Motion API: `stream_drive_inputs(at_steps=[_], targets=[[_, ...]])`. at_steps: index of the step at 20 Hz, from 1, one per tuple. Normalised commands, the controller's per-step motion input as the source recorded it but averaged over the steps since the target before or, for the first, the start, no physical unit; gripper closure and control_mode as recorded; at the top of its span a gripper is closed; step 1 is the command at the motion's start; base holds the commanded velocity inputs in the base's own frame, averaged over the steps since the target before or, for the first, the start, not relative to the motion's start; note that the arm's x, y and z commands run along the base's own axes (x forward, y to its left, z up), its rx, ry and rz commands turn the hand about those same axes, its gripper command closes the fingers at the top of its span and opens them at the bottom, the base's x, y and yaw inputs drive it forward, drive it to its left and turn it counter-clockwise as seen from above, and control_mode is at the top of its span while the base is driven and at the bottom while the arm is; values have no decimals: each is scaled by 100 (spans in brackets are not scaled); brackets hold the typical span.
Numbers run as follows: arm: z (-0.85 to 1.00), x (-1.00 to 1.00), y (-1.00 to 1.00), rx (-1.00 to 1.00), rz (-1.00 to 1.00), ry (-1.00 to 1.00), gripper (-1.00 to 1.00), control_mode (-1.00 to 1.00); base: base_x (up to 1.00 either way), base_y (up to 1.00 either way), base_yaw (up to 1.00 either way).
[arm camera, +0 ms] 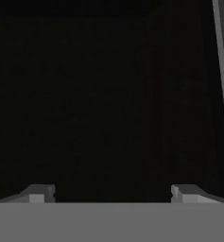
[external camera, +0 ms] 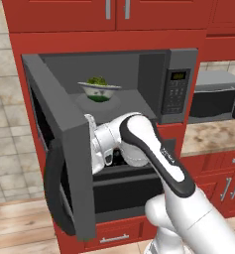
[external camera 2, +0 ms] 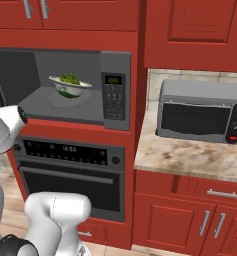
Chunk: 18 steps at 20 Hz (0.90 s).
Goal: The microwave is finished heating the shrimp and lettuce. Take the bowl containing the food and place it on the dining counter.
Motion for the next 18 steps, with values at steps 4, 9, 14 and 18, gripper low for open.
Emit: stream_drive_inputs(at_steps=[4,9,14,18], targets=[[-1,1,23,0,-7,2,-100,-100,0,0,0],[2,5,-57,0,-14,-12,-100,-100,0,0,0],[19,20,-100,1,-28,-21,-100,-100,0,0,0],[37,42,-100,0,-31,-7,-100,-100,0,0,0]])
